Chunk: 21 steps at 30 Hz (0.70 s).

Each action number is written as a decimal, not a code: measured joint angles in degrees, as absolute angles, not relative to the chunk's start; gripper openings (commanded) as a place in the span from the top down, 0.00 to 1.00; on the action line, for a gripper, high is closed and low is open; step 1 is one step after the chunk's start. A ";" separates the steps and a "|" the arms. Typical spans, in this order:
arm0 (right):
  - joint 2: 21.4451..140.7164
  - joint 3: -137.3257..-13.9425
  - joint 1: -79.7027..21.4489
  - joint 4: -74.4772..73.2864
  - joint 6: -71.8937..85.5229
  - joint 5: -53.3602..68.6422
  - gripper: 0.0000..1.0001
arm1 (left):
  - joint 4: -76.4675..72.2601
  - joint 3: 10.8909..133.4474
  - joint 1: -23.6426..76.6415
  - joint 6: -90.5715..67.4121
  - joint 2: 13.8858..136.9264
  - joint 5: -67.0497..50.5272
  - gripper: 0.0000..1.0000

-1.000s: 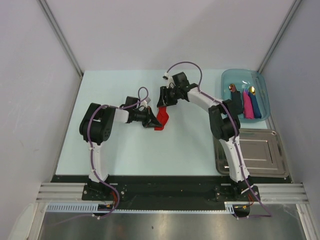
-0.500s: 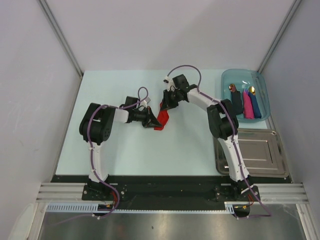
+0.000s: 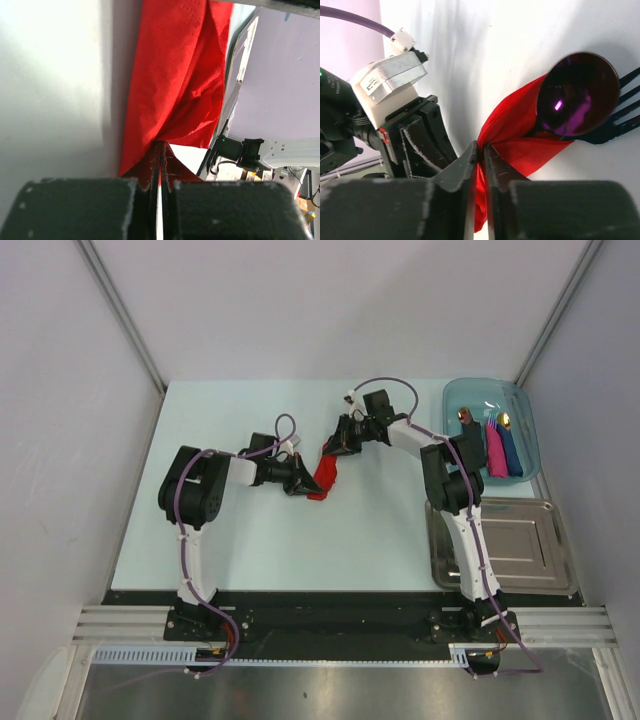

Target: Place the utensils on the paper napkin and roll it up

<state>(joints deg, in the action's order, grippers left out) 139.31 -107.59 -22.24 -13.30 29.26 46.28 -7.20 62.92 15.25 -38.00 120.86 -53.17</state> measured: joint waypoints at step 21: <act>142.19 -105.78 -21.15 -9.93 30.24 50.13 1.00 | -14.63 59.37 14.26 -41.23 117.71 -54.85 0.81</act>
